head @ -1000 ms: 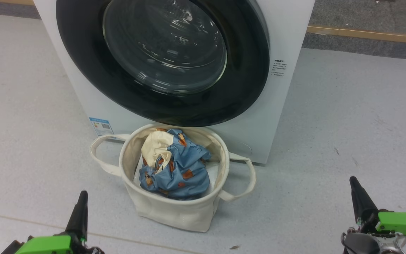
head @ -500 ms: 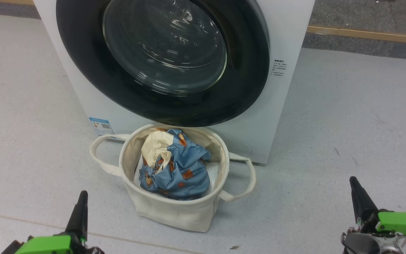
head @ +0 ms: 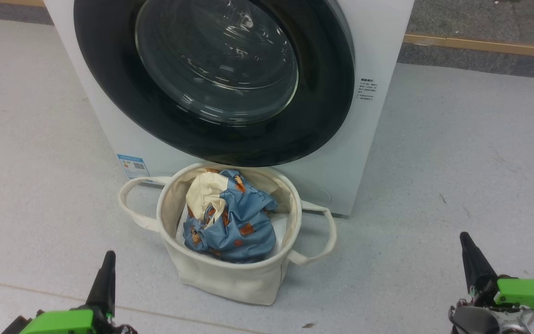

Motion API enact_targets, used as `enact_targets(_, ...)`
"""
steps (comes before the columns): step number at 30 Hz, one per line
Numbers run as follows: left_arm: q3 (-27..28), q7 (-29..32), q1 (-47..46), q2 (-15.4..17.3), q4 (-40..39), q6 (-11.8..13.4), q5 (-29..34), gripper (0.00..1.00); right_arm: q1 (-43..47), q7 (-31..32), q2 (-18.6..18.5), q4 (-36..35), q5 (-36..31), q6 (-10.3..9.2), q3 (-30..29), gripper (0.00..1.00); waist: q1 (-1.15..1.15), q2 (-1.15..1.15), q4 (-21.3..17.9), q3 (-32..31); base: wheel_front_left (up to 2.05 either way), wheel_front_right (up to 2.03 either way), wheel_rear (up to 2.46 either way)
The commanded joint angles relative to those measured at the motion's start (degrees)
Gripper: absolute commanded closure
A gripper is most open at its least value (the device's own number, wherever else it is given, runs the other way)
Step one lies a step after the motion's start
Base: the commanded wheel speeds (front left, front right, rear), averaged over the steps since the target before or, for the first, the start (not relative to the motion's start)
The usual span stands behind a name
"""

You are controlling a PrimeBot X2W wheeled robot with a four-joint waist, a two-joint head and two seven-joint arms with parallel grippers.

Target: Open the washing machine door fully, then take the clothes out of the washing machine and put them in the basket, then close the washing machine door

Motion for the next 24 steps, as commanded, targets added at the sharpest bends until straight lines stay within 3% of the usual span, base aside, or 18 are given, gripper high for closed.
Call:
enact_targets(1,1.9,0.5,-1.4,0.3,-2.2,-0.4,-0.2,1.00,-0.9,0.5,-0.3,-2.2,0.3,0.01,1.1,1.00,0.00,0.00,0.0,0.0,0.00,0.00,0.00)
enact_targets(24,1.9,0.5,-1.4,0.3,-2.2,-0.4,-0.2,1.00,-0.9,0.5,-0.3,-2.2,0.3,0.01,1.1,1.00,0.00,0.00,0.0,0.0,0.00,0.00,0.00)
